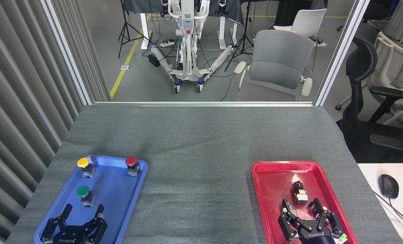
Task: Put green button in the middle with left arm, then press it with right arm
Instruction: 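Move the left gripper toward the green button on the blue tray, then grasp the green button with the left gripper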
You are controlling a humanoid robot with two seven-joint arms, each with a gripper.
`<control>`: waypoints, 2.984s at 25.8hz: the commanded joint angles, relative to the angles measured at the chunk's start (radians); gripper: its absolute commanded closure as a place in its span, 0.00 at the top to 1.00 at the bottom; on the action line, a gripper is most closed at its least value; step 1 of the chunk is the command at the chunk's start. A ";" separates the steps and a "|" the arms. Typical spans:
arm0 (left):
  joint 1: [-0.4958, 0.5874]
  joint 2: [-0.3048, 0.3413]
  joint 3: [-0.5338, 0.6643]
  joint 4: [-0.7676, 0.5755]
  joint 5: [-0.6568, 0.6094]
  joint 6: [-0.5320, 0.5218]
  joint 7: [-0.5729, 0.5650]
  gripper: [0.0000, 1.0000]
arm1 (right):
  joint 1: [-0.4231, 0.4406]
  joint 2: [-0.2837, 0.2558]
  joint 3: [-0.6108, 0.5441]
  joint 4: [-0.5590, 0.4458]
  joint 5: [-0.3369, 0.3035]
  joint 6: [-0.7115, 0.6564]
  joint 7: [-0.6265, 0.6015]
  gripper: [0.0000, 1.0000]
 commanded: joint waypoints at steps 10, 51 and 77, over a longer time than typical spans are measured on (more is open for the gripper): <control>-0.001 0.002 0.000 0.022 0.045 0.029 0.010 1.00 | 0.006 0.024 0.062 -0.019 -0.005 0.059 -0.109 1.00; -0.055 0.030 -0.009 0.166 0.045 0.012 0.012 1.00 | 0.015 0.107 0.071 0.024 0.118 0.119 -0.075 1.00; -0.345 0.084 -0.035 0.609 0.031 -0.036 0.041 0.99 | 0.015 0.105 0.096 0.042 0.121 0.112 -0.092 1.00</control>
